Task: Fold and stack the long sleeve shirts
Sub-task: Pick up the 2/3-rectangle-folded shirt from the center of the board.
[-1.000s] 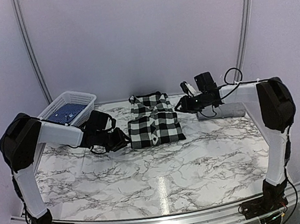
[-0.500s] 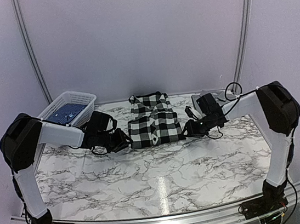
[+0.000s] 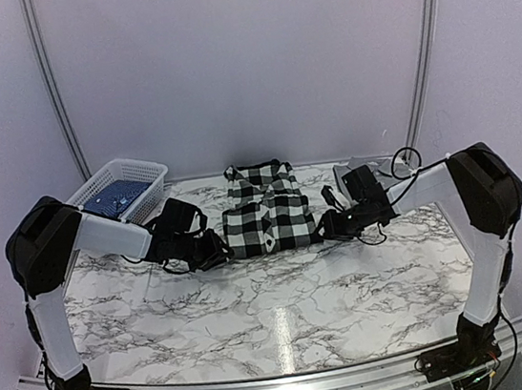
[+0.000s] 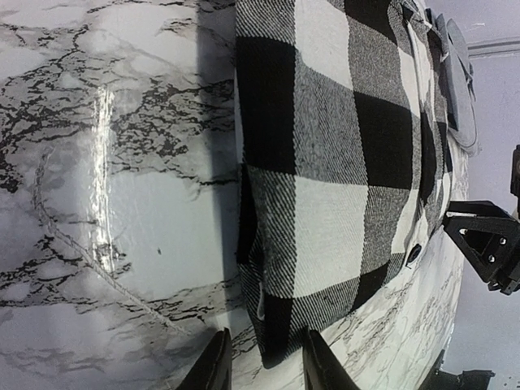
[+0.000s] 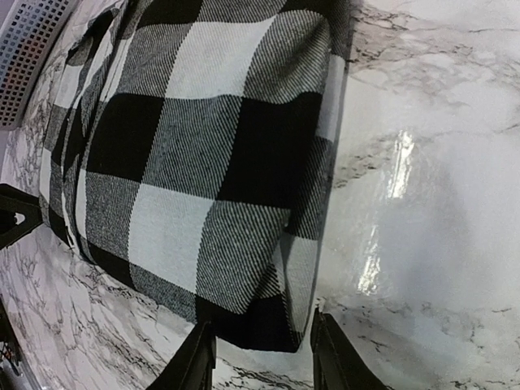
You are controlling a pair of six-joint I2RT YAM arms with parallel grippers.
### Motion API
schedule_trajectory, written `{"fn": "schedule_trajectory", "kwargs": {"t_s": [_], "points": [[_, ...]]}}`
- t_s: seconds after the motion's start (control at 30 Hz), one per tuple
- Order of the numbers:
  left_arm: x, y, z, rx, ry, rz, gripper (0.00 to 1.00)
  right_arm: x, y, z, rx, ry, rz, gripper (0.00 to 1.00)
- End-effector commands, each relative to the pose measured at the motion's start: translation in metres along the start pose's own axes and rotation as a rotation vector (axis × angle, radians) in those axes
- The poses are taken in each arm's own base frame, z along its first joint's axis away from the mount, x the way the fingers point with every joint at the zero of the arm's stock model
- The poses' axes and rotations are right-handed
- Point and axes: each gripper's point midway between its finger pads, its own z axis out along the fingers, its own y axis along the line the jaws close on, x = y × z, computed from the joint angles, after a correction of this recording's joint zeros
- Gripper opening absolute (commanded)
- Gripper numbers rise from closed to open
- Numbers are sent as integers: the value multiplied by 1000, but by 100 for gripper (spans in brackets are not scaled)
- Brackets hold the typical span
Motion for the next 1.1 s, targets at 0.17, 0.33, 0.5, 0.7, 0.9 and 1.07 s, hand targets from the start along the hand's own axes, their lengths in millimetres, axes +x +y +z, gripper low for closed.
{"fn": "schedule_trajectory", "kwargs": {"t_s": [0.17, 0.33, 0.5, 0.7, 0.9, 1.07], "points": [[1, 0, 10, -1, 6, -1, 30, 10, -6, 2, 47, -9, 32, 35], [1, -1, 12, 1, 7, -3, 30, 10, -6, 4, 36, -22, 38, 34], [0, -2, 14, -3, 6, -8, 28, 7, -4, 9, 19, -25, 44, 34], [1, -4, 17, -4, 14, -21, 26, 10, 4, 11, 6, -19, 37, 33], [6, -4, 21, -7, 26, -45, 20, 14, 5, 12, -1, -18, 46, 26], [5, -11, 19, 10, 20, -55, 7, 10, 11, 10, -17, -30, 40, 12]]}}
